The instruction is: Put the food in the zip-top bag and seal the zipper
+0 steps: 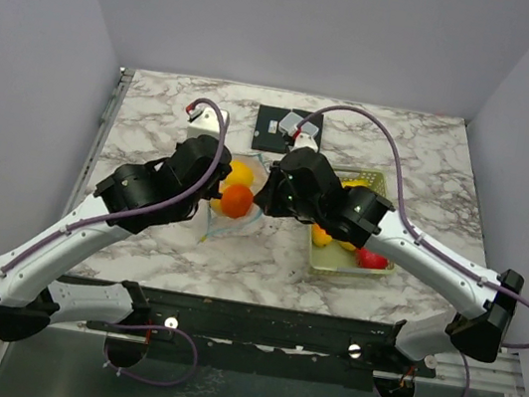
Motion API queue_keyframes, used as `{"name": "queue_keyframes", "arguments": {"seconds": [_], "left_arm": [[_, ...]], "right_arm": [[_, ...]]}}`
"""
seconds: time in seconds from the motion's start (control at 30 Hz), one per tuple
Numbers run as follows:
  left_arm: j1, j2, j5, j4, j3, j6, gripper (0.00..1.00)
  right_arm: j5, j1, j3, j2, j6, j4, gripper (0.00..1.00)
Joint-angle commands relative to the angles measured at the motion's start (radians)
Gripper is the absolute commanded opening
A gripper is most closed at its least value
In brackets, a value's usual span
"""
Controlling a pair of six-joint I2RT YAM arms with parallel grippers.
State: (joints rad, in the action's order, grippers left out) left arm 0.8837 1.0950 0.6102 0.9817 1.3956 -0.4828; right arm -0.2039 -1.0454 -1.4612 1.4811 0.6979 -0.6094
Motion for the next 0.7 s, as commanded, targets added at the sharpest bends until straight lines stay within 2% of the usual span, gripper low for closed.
{"name": "queue_keyframes", "arguments": {"seconds": [0.0,0.13,0.23,0.33,0.47,0.57,0.67], "left_arm": [[0.001,-0.02,0.003,0.017,-0.021,0.025,0.0],[0.002,-0.003,0.007,-0.045,-0.138,0.028,0.0],[-0.019,0.004,-0.015,-0.093,-0.243,0.023,0.0],[-0.038,0.009,-0.06,-0.101,-0.271,0.026,0.0],[-0.041,-0.001,-0.054,-0.065,-0.18,0.039,0.0],[-0.041,-0.001,-0.052,-0.023,-0.051,0.052,0.0],[-0.04,-0.006,-0.046,-0.001,0.047,0.063,0.0]], "right_arm": [[-0.063,0.008,0.021,-0.018,-0.047,-0.014,0.01],[0.001,0.041,0.061,0.045,-0.035,-0.011,0.01],[-0.032,0.041,0.008,0.025,-0.059,-0.04,0.01],[-0.074,0.041,-0.08,-0.02,-0.101,-0.082,0.01],[-0.13,0.047,-0.086,-0.042,-0.132,-0.101,0.01],[-0.083,0.053,-0.021,0.001,-0.115,-0.092,0.01],[-0.102,0.054,-0.008,0.042,-0.111,-0.123,0.01]]}}
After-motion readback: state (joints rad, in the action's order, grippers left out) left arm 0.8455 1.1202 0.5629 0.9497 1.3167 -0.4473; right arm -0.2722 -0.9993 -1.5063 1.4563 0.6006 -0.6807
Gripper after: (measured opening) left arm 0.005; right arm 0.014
